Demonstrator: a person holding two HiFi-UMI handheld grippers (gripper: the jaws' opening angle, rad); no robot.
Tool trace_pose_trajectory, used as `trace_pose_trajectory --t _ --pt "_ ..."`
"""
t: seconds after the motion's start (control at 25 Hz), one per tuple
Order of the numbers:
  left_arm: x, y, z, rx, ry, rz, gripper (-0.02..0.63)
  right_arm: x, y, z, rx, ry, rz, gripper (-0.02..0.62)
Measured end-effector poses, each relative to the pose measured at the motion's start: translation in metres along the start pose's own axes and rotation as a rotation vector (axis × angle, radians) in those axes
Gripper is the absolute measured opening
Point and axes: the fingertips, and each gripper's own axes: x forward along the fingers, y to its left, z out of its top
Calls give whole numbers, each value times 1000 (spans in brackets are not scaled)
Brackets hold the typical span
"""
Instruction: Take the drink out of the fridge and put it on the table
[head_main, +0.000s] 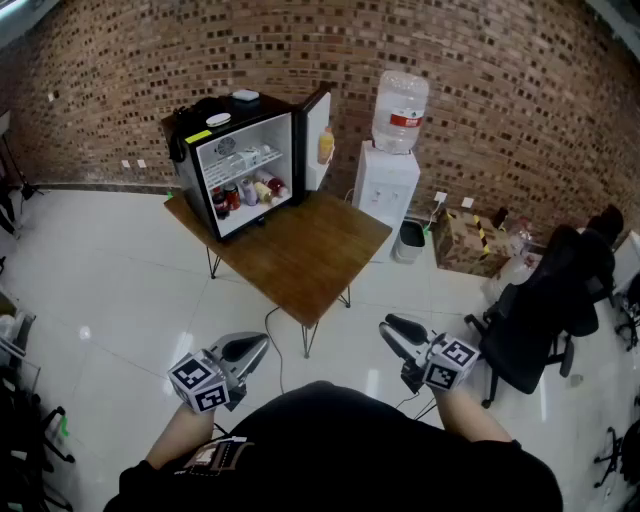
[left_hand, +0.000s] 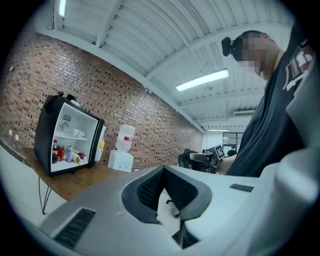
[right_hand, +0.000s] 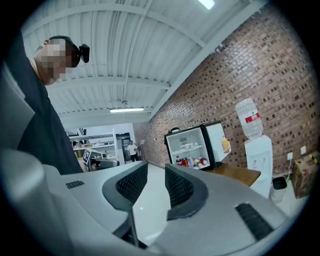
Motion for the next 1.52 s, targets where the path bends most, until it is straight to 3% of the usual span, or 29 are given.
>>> trace_pose_trajectory --t 0.28,0.68,0.84,1.24,1.4,1.52 --pt "42 1 19 29 -16 39 0 -1 -45 37 -94 -7 -6 112" --pt "91 47 42 81 17 146 0 21 -99 52 -99 6 -24 112" --pt "96 99 53 103 28 155 0 73 -112 50 -113 20 -33 112" --pt "93 287 82 81 64 125 0 249 -152 53 -136 40 -144 119" --pt "112 338 81 104 116 134 0 287 -166 37 -108 82 -141 119" --pt "136 370 80 126 153 167 46 299 -190 27 -95 103 -127 118"
